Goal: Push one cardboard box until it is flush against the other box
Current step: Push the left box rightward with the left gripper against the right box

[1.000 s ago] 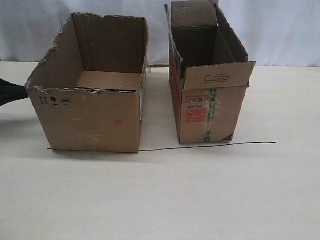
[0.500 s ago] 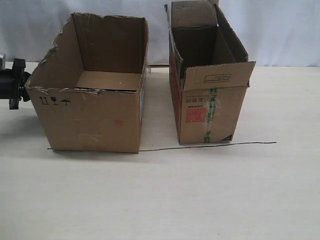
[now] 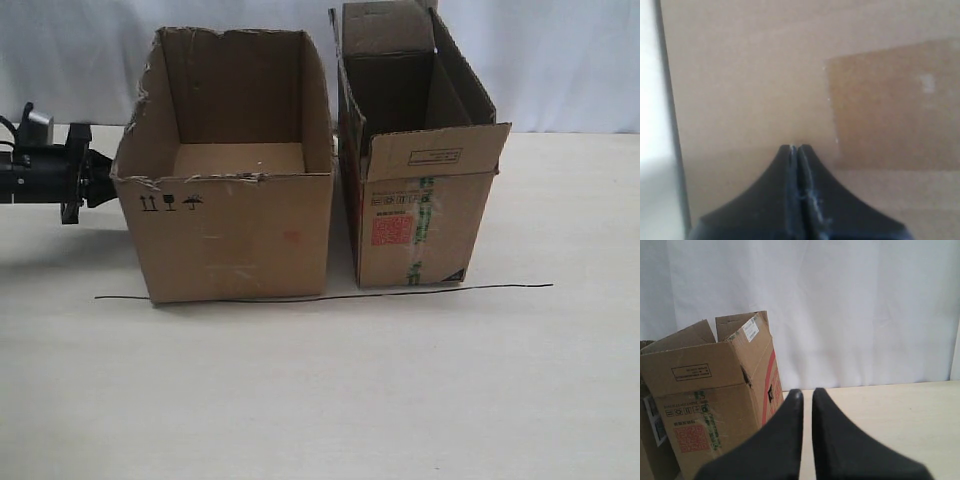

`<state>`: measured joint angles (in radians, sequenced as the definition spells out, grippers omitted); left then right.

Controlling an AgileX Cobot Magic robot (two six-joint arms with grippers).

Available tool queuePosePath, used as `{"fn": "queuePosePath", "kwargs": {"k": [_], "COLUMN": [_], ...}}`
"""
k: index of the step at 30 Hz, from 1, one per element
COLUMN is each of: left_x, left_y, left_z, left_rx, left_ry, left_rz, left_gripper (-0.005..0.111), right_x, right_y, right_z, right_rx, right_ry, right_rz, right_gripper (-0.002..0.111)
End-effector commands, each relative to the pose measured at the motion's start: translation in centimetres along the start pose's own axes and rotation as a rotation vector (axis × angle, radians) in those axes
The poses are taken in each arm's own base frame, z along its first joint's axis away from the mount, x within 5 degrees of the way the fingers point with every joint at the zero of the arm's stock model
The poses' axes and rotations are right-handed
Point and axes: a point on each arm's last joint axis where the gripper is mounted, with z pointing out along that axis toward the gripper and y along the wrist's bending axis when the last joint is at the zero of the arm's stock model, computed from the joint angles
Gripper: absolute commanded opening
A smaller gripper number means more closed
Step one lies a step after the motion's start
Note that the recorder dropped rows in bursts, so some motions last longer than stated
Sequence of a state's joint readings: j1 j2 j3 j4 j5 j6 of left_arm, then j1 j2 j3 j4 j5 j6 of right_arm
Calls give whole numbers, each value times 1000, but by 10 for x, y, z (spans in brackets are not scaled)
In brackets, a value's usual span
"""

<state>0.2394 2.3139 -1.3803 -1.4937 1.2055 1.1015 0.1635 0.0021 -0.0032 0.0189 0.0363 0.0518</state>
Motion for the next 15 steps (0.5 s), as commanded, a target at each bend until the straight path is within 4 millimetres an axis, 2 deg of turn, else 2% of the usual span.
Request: {"fn": "queuePosePath", "kwargs": {"k": [1,8,15], "left_x": [-2,-11,-30], "left_y": [-7,-14,-13], "left_z": [8,13,31], "left_rx": [37,45,63], "left_ry": [-7,-7,0], "left_rz": [20,47,33], "left_gripper": [0,0,0], "right_x": [1,1,1], "right_y": [0,0,0], "right_z": [0,0,0], "right_rx": [0,0,0], "right_ry": [-4,-4,-4], "right_rz": [-2,-2,-2], "right_gripper": [5,5,5]}}
